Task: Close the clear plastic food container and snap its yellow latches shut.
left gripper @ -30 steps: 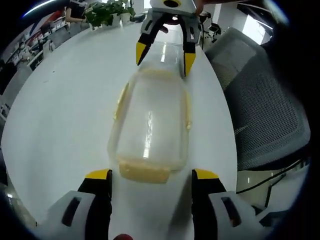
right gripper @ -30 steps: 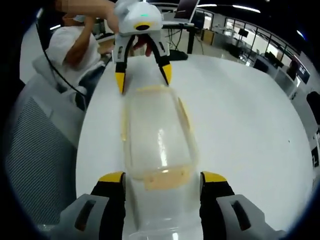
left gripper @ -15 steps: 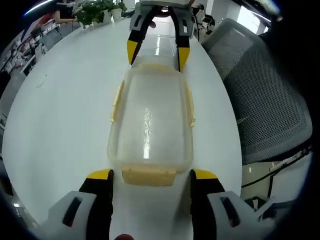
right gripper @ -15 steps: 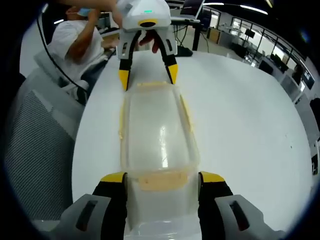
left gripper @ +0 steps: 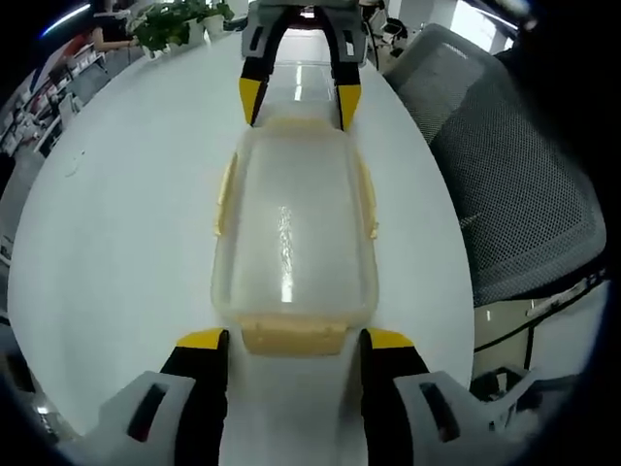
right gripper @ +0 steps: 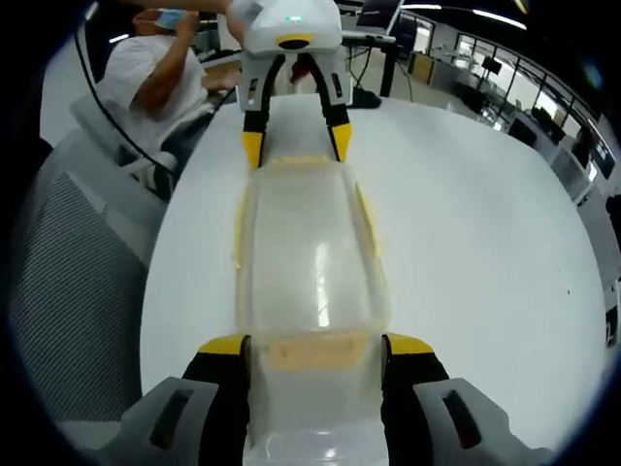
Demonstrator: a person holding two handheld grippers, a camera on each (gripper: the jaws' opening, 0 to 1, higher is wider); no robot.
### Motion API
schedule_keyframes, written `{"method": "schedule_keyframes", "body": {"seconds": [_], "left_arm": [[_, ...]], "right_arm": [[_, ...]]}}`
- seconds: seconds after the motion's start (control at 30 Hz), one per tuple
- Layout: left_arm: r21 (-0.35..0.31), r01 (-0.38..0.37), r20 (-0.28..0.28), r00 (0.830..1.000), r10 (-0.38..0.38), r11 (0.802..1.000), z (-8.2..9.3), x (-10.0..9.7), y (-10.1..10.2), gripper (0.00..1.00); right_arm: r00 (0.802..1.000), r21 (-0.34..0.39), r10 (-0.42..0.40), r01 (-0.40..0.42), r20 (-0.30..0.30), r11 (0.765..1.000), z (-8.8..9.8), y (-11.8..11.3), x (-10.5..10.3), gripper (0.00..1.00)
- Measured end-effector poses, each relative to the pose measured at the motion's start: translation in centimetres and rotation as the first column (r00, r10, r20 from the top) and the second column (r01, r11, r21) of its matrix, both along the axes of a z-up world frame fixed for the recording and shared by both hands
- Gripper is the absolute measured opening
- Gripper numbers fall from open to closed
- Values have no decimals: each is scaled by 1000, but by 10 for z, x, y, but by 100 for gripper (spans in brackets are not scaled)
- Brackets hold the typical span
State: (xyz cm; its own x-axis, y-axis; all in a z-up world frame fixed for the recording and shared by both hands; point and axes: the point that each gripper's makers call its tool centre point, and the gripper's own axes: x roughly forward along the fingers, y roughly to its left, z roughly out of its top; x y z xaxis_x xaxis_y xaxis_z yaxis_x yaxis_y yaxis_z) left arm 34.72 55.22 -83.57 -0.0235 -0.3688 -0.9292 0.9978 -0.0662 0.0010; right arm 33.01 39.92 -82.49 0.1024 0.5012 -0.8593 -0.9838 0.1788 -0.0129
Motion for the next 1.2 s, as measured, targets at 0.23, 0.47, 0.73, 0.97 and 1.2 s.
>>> {"method": "schedule_keyframes", "body": {"seconds": [0.23, 0.47, 0.73, 0.97, 1.2], "left_arm": [[26, 7, -3, 1000, -7, 1000, 0, 0, -1, 56], [31, 23, 0, 1000, -23, 999, -1, 1, -1, 54], [56, 37, 9, 999, -37, 998, -1, 1, -2, 54], [61, 29, 15, 999, -30, 998, -1, 3, -3, 51], [60, 50, 16, 999, -51, 997, 0, 1, -4, 50]], "right_arm": [[1000, -18, 14, -15, -22, 1000, -2, -2, 0, 52], [999, -26, 30, -31, -34, 999, -2, -1, -2, 50], [997, -82, 72, -75, -34, 994, -7, -10, -5, 49], [996, -103, 86, -89, -35, 991, -13, -4, -8, 47], [996, -127, 86, -89, -30, 988, -14, -5, -4, 44]]}}
